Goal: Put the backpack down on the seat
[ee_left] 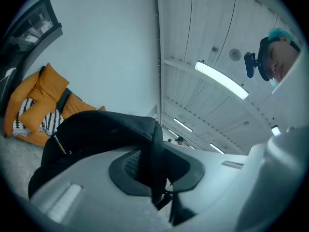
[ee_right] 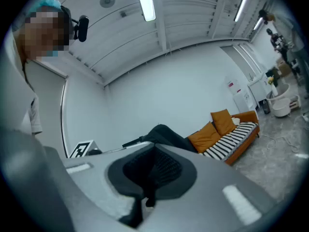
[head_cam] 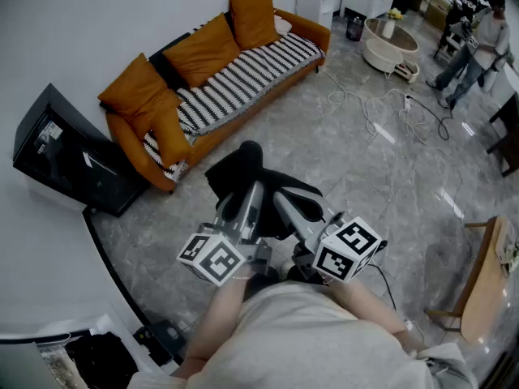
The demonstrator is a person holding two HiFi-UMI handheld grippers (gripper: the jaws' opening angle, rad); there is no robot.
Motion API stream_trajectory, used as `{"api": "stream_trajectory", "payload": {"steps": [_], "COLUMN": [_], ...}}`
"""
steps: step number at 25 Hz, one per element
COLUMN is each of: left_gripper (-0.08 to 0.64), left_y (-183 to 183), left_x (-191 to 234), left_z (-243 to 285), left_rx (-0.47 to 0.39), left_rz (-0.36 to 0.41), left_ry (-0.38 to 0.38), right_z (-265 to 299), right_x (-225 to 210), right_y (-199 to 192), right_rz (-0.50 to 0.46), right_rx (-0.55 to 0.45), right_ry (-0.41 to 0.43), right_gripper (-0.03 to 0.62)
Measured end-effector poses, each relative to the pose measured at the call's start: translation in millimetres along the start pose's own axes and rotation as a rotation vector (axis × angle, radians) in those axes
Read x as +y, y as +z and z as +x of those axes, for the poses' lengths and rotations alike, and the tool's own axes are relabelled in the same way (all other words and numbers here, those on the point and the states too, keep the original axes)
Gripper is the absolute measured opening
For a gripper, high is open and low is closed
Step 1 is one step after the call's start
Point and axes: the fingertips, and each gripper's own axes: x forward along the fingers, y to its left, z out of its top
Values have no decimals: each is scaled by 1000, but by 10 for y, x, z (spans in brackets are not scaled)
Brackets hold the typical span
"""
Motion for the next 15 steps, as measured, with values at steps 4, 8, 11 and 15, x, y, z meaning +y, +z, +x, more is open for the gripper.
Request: {"api": "stream_trajectory", "payload": {"steps": [4,8,11,15], "left_gripper": [55,55,55,55], "left_y": [31,110,119,156], "left_x": [48,156,167,205], "left_z": [-83,-176,-186,-209], "left_rx": [-10,-26,-24,-32], "left_rz": [-6,-25,-30,-14], "left_ry": [7,24,23,10], "right_z": [18,80,77,166], "right_x": [1,-29,-70,-19], "right_y": [-140,-178,-172,-145], "right_rz": [1,42,59,125], "right_rx": [25,22,14,-35], "right_ry": [-19,-34,-53,-28], "right_gripper": [3,3,3,3]}}
